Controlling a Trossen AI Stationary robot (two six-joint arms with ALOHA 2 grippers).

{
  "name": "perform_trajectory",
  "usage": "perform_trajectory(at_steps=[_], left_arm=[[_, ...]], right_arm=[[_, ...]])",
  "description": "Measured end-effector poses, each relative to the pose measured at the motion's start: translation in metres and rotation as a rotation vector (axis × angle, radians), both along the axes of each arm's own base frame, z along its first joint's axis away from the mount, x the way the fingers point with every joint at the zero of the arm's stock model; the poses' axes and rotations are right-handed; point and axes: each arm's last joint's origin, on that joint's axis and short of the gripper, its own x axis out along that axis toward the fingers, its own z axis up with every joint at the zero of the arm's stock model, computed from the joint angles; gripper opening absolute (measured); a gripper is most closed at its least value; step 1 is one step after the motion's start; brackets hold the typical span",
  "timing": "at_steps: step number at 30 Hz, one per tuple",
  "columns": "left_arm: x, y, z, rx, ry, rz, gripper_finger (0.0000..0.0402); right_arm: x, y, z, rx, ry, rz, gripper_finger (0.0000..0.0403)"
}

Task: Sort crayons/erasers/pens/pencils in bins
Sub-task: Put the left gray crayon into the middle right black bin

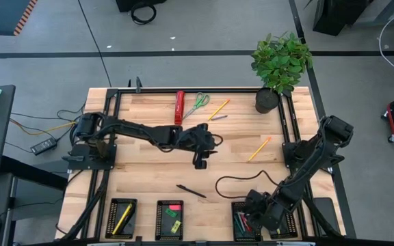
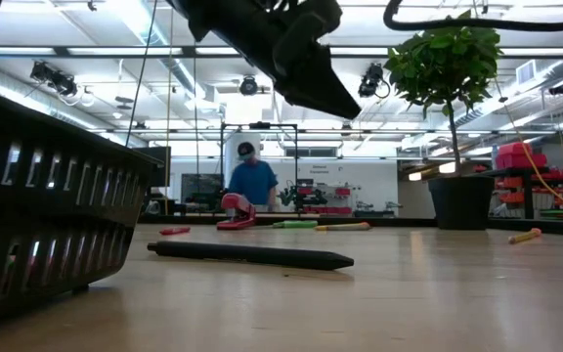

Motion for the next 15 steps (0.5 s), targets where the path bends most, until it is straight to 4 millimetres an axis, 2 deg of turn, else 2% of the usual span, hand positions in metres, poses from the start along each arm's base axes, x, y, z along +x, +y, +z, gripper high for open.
perform_trajectory(at_steps=[7, 15], left_arm=[[-0.0031, 0.0070, -0.0045, 0.002, 0.057, 0.014, 0.0118], [-0.0043, 0.0068, -0.0061, 0.002, 0.077, 0.013, 0.0116]], right_arm=[[0.0014, -0.0002, 0.0016, 0.000, -0.030, -0.037, 0.0049], [0.0012, -0.0001, 0.0017, -0.011, -0.034, -0.008, 0.0103]])
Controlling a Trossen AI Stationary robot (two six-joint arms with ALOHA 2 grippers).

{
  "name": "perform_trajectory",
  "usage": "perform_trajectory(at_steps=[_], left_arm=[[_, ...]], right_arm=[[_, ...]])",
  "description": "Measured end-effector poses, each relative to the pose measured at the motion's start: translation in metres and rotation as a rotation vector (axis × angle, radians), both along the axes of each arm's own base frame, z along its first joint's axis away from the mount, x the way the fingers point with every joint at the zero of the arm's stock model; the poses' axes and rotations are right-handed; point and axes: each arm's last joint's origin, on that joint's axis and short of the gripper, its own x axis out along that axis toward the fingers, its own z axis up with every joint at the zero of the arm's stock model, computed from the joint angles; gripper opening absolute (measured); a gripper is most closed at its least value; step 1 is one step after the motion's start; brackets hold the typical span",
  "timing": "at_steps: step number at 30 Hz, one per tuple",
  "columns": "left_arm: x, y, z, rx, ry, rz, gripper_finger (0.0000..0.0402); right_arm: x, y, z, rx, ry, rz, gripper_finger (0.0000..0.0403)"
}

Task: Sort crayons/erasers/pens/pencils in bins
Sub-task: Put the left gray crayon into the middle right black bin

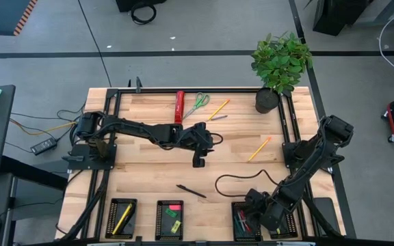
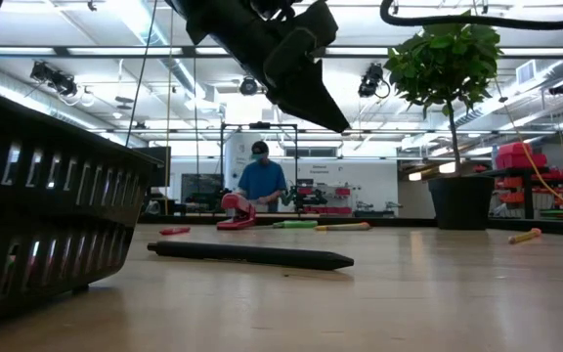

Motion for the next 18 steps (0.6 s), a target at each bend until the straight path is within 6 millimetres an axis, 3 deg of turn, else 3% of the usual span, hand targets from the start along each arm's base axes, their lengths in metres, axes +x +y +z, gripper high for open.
perform_trajectory(at_steps=[7, 18], left_arm=[[-0.002, 0.000, -0.002, -0.008, 0.028, 0.006, 0.0111], [-0.002, -0.003, -0.002, -0.008, 0.027, -0.001, 0.0108]], right_arm=[[0.000, 0.000, 0.000, -0.024, -0.014, 0.047, 0.0137], [-0.003, -0.006, 0.019, -0.035, -0.077, 0.134, 0.0139]])
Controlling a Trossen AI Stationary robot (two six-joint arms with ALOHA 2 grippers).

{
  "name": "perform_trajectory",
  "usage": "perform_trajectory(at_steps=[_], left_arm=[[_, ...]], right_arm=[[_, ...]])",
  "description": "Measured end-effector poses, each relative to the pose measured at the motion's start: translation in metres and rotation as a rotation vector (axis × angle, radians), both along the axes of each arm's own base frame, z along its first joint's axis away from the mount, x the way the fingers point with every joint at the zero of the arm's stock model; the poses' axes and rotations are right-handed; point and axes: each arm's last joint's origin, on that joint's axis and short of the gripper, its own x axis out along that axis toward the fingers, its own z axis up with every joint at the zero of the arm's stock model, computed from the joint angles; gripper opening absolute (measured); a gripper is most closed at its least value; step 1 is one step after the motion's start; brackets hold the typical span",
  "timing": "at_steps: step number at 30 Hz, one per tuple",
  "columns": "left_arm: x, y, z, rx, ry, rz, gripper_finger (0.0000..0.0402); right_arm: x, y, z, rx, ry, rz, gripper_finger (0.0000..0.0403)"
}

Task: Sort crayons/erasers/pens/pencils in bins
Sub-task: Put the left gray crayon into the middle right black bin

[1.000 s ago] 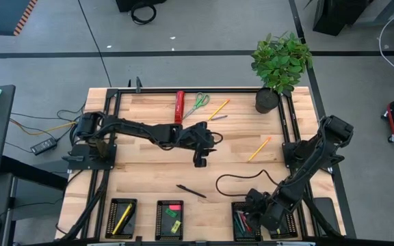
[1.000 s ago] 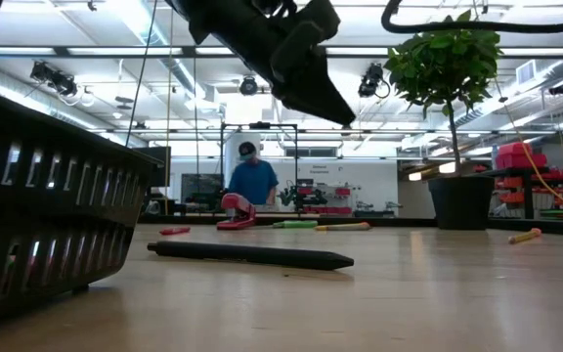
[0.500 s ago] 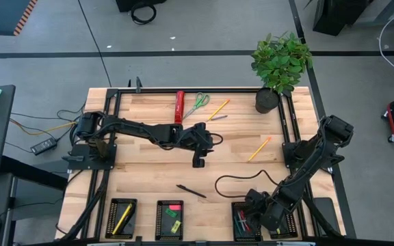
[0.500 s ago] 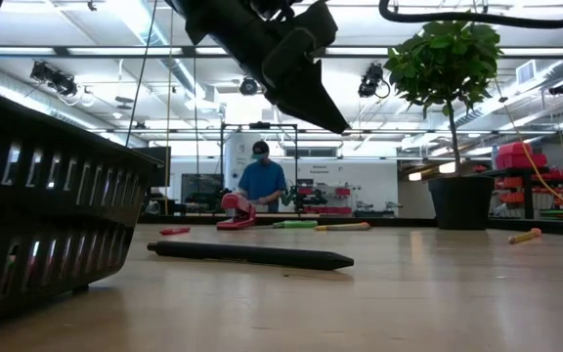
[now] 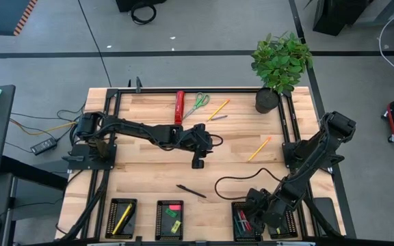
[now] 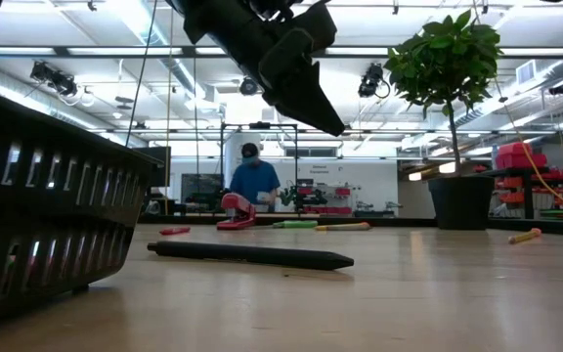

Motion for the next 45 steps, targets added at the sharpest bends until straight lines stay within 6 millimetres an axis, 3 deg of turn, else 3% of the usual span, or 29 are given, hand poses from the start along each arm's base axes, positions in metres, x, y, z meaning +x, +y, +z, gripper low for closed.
perform_trajectory(at_steps=[11, 24, 37, 45], left_arm=[[-0.004, -0.003, -0.005, 0.001, 0.063, -0.006, 0.0107], [-0.006, -0.007, -0.007, -0.022, 0.090, 0.005, 0.0107], [-0.009, -0.006, -0.009, -0.039, 0.124, 0.025, 0.0105], [-0.010, -0.011, -0.010, -0.043, 0.141, 0.028, 0.0103]], right_arm=[[0.000, 0.004, -0.008, -0.001, 0.041, 0.089, 0.0134], [0.009, 0.004, -0.008, -0.084, -0.086, 0.166, 0.0149], [0.009, 0.021, -0.022, -0.051, -0.096, 0.180, 0.0149], [0.010, 0.015, -0.025, -0.179, -0.095, 0.335, 0.0149]])
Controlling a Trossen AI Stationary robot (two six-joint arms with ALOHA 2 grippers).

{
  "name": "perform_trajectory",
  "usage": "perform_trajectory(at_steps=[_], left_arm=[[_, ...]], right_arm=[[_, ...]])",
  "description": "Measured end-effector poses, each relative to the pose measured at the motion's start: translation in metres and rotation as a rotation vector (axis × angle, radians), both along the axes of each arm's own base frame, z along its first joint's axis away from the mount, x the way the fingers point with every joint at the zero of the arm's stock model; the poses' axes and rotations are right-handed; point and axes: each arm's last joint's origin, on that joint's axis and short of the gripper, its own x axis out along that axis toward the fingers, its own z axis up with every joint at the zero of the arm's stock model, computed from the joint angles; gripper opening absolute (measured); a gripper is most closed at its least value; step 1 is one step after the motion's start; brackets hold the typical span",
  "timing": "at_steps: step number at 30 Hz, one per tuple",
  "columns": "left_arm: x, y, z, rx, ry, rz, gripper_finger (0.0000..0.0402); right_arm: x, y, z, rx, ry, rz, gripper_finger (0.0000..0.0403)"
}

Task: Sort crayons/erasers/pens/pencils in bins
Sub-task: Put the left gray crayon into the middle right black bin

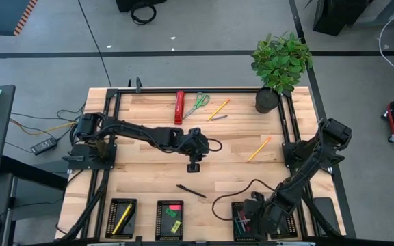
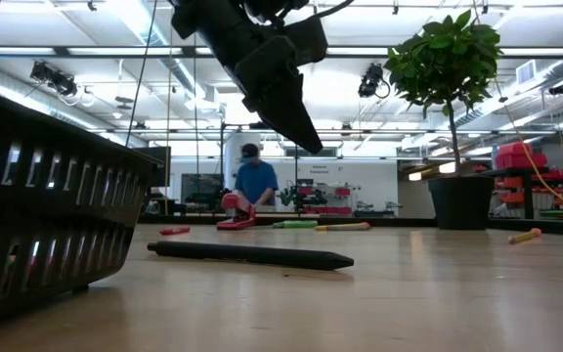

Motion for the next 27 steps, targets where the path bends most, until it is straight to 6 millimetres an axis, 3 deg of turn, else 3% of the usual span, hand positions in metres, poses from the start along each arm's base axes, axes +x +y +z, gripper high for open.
perform_trajectory(at_steps=[8, 27], left_arm=[[-0.002, -0.003, -0.001, -0.008, 0.019, 0.018, 0.0095], [-0.003, -0.016, -0.001, -0.028, 0.004, 0.110, 0.0079]], right_arm=[[0.000, -0.005, -0.003, -0.032, 0.058, 0.139, 0.0149], [-0.005, -0.012, -0.007, -0.166, 0.077, 0.224, 0.0134]])
